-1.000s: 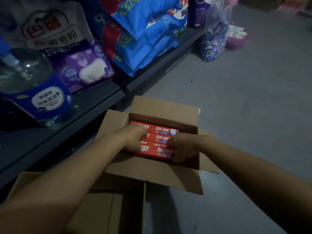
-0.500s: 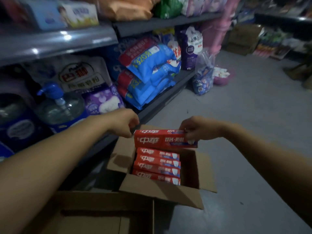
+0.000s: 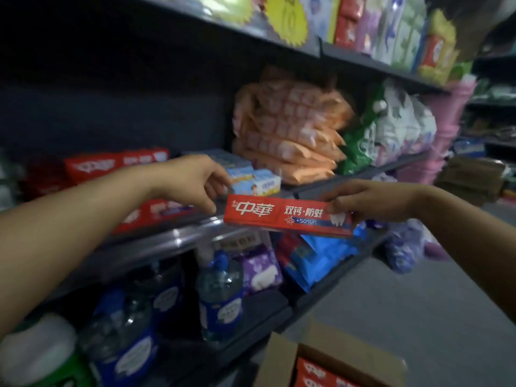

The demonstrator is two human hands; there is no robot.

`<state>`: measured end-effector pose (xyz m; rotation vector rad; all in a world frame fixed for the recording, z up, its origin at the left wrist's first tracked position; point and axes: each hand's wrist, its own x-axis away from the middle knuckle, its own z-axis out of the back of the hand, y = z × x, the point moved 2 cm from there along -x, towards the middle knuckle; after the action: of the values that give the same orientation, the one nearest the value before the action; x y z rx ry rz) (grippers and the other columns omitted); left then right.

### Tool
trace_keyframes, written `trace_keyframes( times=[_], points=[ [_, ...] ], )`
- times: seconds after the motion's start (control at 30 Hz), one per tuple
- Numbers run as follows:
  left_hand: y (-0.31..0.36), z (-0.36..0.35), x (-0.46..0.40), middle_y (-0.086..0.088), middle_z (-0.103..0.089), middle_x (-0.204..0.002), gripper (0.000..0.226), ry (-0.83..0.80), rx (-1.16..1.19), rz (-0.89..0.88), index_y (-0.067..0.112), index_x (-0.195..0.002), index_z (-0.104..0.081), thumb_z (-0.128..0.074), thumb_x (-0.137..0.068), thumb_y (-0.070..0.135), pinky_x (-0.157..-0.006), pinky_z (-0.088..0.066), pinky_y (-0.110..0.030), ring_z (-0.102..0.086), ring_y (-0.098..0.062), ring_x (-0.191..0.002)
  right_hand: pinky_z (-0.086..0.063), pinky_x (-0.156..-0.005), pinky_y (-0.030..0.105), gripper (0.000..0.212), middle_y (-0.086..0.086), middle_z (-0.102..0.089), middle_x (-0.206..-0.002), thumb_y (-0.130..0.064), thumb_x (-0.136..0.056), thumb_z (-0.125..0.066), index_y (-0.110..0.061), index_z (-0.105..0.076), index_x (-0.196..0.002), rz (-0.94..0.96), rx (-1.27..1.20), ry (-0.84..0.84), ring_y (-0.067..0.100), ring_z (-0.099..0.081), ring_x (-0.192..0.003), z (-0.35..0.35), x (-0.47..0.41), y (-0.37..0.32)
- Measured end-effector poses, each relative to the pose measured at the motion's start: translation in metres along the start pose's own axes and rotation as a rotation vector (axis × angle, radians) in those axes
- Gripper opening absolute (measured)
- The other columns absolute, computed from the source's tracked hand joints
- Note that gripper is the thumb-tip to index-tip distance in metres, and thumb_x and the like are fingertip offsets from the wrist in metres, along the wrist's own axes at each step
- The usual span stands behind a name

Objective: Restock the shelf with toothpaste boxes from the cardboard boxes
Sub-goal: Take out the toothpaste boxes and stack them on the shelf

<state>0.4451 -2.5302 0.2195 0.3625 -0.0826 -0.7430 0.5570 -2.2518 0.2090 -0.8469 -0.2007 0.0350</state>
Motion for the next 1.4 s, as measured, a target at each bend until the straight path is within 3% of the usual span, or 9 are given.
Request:
trace_keyframes(
  times=[0.1, 0.2, 0.3, 0.43, 0.6, 0.7, 0.83, 1.0, 1.4],
  points=[
    [-0.017, 0.052, 0.028, 0.005, -0.07, -0.098, 0.059, 0.046, -0.015, 0.053, 0.014, -0.122, -0.061, -0.08, -0.069, -0.001, -0.079, -0.056, -0.021, -0.068, -0.007, -0.087, -0.057, -0.062, 0.024, 0.019, 0.007, -0.069, -0.089, -0.005, -0.092, -0.055, -0.005, -0.061, -0.11, 0.055, -0.054, 0.053, 0.013, -0.066, -0.07, 0.001, -0.024, -0.055],
    [-0.043, 0.092, 0.053, 0.006, -0.071, -0.095, 0.055, 0.112, -0.042, 0.124, 0.015, -0.119, -0.064, -0.079, -0.068, -0.002, -0.086, -0.056, -0.031, -0.069, -0.008, -0.085, -0.055, -0.063, 0.022, 0.021, 0.009, -0.067, -0.09, -0.002, -0.093, -0.05, 0.002, -0.06, -0.11, 0.141, 0.016, 0.053, 0.014, -0.065, -0.072, -0.006, -0.051, -0.105],
    [-0.075, 0.116, 0.072, -0.003, -0.07, -0.103, 0.061, 0.15, -0.028, 0.22, 0.009, -0.125, -0.06, -0.079, -0.069, -0.005, -0.088, -0.056, -0.035, -0.069, -0.015, -0.09, -0.056, -0.078, 0.036, 0.015, 0.01, -0.067, -0.093, -0.006, -0.094, -0.05, -0.01, -0.063, -0.101, 0.192, 0.07, 0.025, 0.021, -0.066, -0.081, -0.018, -0.082, -0.144],
    [-0.112, 0.133, 0.089, -0.003, -0.065, -0.103, 0.063, 0.186, -0.028, 0.328, 0.007, -0.13, -0.055, -0.077, -0.072, -0.005, -0.085, -0.054, -0.03, -0.066, -0.015, -0.091, -0.055, -0.082, 0.033, 0.024, 0.015, -0.067, -0.108, -0.005, -0.094, -0.051, -0.007, -0.06, -0.115, 0.256, 0.206, -0.046, 0.022, -0.064, -0.089, -0.033, -0.127, -0.175],
    [-0.146, 0.134, 0.098, 0.003, -0.063, -0.105, 0.061, 0.197, 0.0, 0.432, 0.012, -0.131, -0.054, -0.076, -0.076, 0.0, -0.095, -0.051, -0.034, -0.064, -0.013, -0.1, -0.054, -0.078, 0.025, 0.03, 0.011, -0.065, -0.115, -0.011, -0.094, -0.054, -0.009, -0.057, -0.124, 0.243, 0.274, -0.077, 0.017, -0.064, -0.094, -0.048, -0.171, -0.189],
    [-0.16, 0.131, 0.096, 0.003, -0.063, -0.112, 0.058, 0.188, 0.01, 0.463, 0.014, -0.132, -0.053, -0.074, -0.079, 0.001, -0.092, -0.05, -0.028, -0.062, -0.012, -0.104, -0.052, -0.074, 0.019, 0.033, 0.007, -0.065, -0.116, -0.014, -0.094, -0.055, -0.01, -0.055, -0.127, 0.23, 0.304, -0.075, 0.017, -0.063, -0.101, -0.057, -0.194, -0.193],
    [-0.174, 0.128, 0.091, 0.004, -0.062, -0.114, 0.057, 0.195, 0.004, 0.47, 0.016, -0.132, -0.054, -0.073, -0.08, 0.004, -0.075, -0.047, -0.019, -0.06, -0.012, -0.105, -0.052, -0.085, 0.024, 0.03, 0.004, -0.064, -0.117, -0.014, -0.093, -0.058, -0.015, -0.057, -0.123, 0.246, 0.325, -0.105, 0.018, -0.061, -0.107, -0.069, -0.224, -0.198],
    [-0.188, 0.123, 0.084, 0.004, -0.064, -0.11, 0.053, 0.196, -0.018, 0.495, 0.015, -0.128, -0.058, -0.075, -0.079, 0.005, -0.089, -0.051, -0.027, -0.062, -0.013, -0.103, -0.051, -0.081, 0.019, 0.029, -0.002, -0.062, -0.117, -0.014, -0.094, -0.057, -0.02, -0.054, -0.122, 0.253, 0.357, -0.159, 0.011, -0.059, -0.104, -0.083, -0.257, -0.204],
    [-0.196, 0.115, 0.077, 0.002, -0.065, -0.112, 0.05, 0.21, -0.052, 0.523, 0.013, -0.126, -0.058, -0.074, -0.079, 0.006, -0.093, -0.051, -0.028, -0.062, -0.013, -0.103, -0.05, -0.093, 0.029, 0.033, -0.003, -0.062, -0.118, -0.014, -0.09, -0.061, -0.021, -0.057, -0.122, 0.336, 0.409, -0.17, 0.013, -0.059, -0.109, -0.097, -0.292, -0.206]
  ],
)
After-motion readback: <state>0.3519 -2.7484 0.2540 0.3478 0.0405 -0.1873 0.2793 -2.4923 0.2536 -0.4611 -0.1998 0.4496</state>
